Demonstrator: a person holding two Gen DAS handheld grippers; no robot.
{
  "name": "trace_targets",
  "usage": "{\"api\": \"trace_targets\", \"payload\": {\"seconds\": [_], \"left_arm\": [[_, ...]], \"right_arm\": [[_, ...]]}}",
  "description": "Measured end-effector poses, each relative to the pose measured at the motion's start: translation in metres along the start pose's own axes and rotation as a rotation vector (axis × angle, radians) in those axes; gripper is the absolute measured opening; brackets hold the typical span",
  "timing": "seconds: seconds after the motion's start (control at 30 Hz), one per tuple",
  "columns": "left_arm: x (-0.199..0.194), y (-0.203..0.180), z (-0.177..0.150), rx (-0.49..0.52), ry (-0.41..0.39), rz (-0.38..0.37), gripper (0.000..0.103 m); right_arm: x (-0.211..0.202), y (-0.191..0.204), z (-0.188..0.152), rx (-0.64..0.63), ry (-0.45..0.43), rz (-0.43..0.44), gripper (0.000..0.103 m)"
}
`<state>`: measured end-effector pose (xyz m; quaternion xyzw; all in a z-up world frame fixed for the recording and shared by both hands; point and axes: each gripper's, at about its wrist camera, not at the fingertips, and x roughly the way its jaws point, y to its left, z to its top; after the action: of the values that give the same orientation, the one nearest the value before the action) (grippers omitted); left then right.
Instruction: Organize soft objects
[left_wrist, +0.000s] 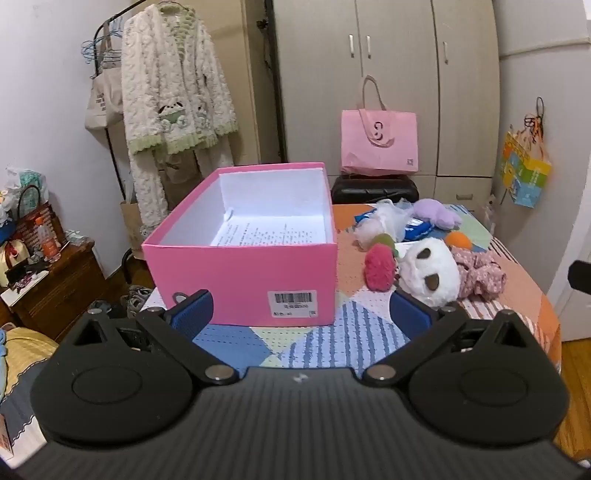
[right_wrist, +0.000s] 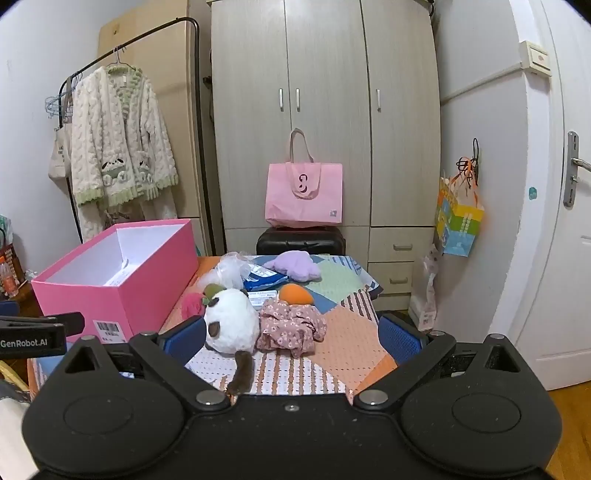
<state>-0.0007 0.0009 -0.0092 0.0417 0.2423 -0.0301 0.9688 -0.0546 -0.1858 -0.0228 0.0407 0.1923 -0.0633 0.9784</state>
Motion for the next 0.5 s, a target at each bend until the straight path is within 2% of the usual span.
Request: {"api": "trace_targets", "payload": {"seconds": [0.13, 0.3, 0.5], "left_arm": [[0.001, -0.001, -0.003, -0.004, 0.006, -0.020, 0.103], [0.004, -0.002, -0.007, -0.007, 0.004, -0.010, 0.103], [0.005, 0.000, -0.014, -0.020, -0.029, -0.018, 0.103]], "right_arm": [[0.003, -0.002, -0.002, 0.005, 0.006, -0.008, 0.101], [0.006, -0.005, -0.007, 0.006, 0.010, -0.003, 0.101], [0.005, -0.004, -0.012, -0.005, 0.005, 0.011, 0.101]]}}
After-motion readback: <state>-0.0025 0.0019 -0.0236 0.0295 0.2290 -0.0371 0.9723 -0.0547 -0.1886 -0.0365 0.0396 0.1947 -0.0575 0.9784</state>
